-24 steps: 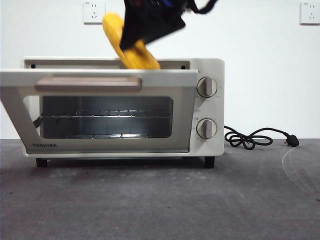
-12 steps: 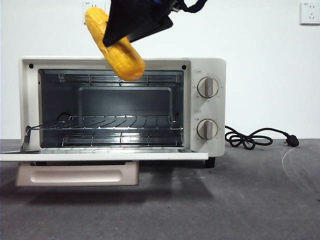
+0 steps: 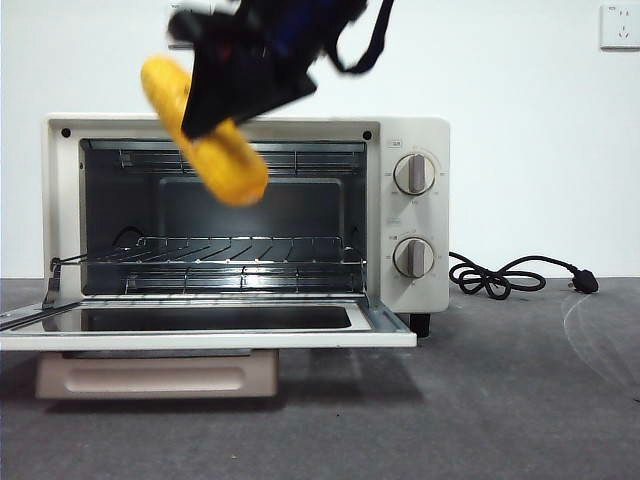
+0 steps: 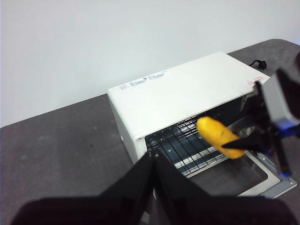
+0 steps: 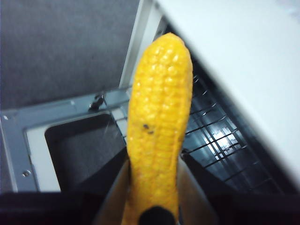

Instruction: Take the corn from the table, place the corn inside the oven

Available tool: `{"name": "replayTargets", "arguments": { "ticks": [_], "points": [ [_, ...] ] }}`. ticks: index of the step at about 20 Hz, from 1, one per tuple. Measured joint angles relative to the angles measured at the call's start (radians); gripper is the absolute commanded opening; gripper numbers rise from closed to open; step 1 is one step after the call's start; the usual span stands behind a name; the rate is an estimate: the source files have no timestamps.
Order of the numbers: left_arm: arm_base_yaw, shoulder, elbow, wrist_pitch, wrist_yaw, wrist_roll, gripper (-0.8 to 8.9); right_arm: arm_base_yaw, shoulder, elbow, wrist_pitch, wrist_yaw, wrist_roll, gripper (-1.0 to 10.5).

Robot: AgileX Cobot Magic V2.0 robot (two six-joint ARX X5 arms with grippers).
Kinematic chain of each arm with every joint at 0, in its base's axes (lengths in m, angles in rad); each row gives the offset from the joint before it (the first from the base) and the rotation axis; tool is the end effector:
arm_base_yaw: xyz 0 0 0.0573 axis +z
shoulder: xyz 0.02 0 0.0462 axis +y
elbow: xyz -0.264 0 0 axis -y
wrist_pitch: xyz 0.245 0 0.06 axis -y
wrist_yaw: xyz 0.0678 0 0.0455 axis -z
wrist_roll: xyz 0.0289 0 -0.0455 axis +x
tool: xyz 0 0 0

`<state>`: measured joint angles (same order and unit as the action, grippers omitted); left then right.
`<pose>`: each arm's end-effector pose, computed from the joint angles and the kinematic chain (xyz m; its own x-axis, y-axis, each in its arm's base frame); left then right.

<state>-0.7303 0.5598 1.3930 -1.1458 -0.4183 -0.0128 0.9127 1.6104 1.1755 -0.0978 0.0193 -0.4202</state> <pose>0.0125 0.0045 0.4364 0.9187 -0.2774 -0.2810 0.3187 0.9411 0.1127 0.2214 0.2854 0.2694 0.5420 0.6696 -0.5078 -0.8396 0.4064 -0.3604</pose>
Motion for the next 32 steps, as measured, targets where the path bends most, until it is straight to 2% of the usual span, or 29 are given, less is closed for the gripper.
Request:
{"name": "replayTargets", "arguments": {
  "ticks": [2, 6, 12, 16, 19, 21, 24, 27, 32],
  "points": [
    [0.000, -0.005, 0.000, 0.000, 0.000, 0.000, -0.06, 0.004, 0.037, 0.000, 0.028, 0.013, -0.017, -0.1],
    [0.000, -0.014, 0.000, 0.000, -0.002, -0.005, -0.06, 0.016, 0.096, 0.000, 0.083, 0.097, -0.075, -0.1],
    [0.000, -0.015, 0.000, -0.003, -0.002, -0.007, -0.06, 0.032, 0.173, 0.000, 0.158, 0.225, -0.233, 0.0],
    [0.000, -0.015, 0.000, -0.005, -0.002, -0.008, -0.06, 0.042, 0.217, 0.000, 0.243, 0.345, -0.369, 0.0],
    [0.000, -0.015, 0.000, -0.006, -0.003, -0.008, -0.06, 0.043, 0.234, 0.000, 0.276, 0.360, -0.441, 0.3],
    [0.000, -0.015, 0.000, -0.006, -0.002, -0.008, -0.06, 0.042, 0.237, 0.005, 0.278, 0.368, -0.461, 1.4],
    [0.000, -0.015, 0.000, -0.007, -0.003, -0.008, -0.06, 0.042, 0.243, 0.010, 0.292, 0.371, -0.470, 1.7],
    [0.000, -0.015, 0.000, -0.014, -0.003, -0.008, -0.06, 0.041, 0.244, 0.010, 0.313, 0.373, -0.470, 3.2],
    [0.000, -0.015, 0.000, -0.014, -0.002, -0.008, -0.06, 0.041, 0.244, 0.010, 0.312, 0.374, -0.470, 3.2]
  ]
}}
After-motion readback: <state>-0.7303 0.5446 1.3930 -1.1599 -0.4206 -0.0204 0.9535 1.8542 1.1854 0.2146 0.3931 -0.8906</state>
